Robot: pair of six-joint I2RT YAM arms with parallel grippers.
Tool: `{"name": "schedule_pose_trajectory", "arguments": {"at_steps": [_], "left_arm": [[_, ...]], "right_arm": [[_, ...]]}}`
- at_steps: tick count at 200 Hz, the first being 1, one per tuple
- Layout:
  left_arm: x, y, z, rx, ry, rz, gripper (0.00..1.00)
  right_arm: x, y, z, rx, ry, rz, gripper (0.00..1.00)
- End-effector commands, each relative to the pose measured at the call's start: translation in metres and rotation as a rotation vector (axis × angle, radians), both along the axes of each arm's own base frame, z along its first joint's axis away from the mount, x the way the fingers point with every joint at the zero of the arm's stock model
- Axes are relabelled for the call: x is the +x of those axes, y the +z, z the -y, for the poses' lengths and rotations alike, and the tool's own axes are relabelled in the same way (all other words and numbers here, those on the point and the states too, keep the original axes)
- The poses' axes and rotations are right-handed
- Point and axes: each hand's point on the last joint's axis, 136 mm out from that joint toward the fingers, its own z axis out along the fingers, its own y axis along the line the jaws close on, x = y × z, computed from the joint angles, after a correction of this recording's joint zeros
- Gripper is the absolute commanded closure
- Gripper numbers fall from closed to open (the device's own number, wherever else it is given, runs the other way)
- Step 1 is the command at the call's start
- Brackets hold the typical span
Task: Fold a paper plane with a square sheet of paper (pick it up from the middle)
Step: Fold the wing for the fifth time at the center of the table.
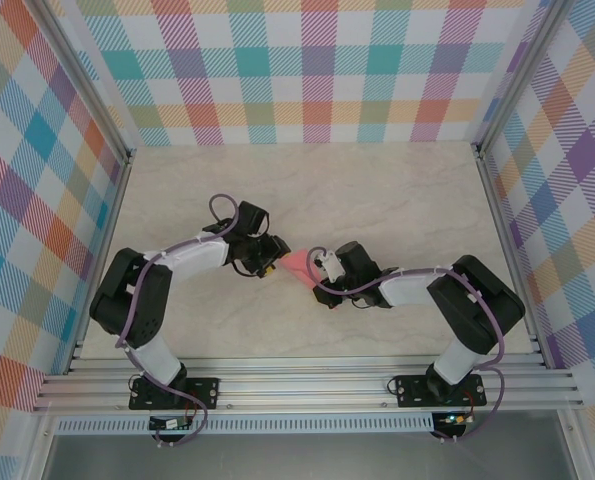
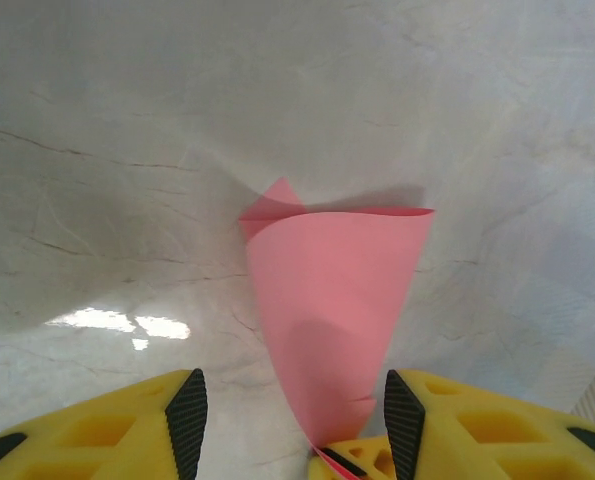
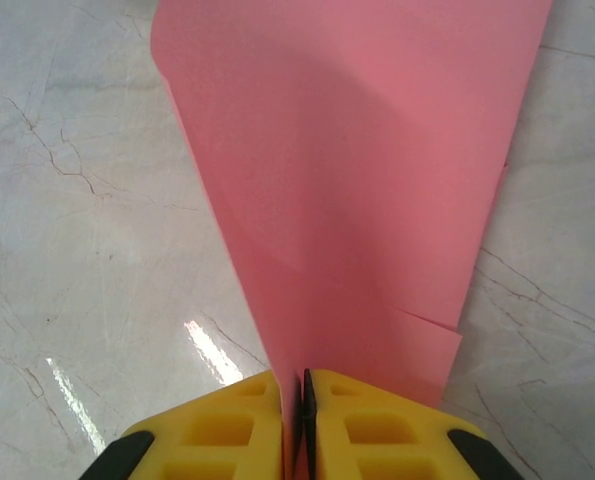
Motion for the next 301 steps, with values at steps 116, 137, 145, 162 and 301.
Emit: {"name": "schedule_pose_trajectory", "arguments": {"at_steps": [116, 137, 145, 162, 301], "left_arm": [[0.006, 0.006, 0.019, -0.062, -0.012, 0.032, 0.49], [0.008, -0.002, 0.022, -0.048, -0.015, 0.002, 0.48], [0.009, -0.003, 0.024, -0.054, -0.019, -0.004, 0.48], [0.011, -0.007, 0.029, -0.063, -0.028, -0.022, 0.48], [0.005, -0.023, 0.012, 0.068, -0.034, -0.099, 1.0]], "right_arm": [[0.0, -0.005, 0.003, 0.06, -0.057, -0.114, 0.92], [0.0, -0.005, 0.003, 0.057, -0.053, -0.106, 0.91], [0.001, -0.005, 0.003, 0.056, -0.055, -0.105, 0.91], [0.001, -0.004, 0.002, 0.061, -0.052, -0.106, 0.9], [-0.006, 0.0, 0.004, 0.069, -0.041, -0.121, 0.89]]}}
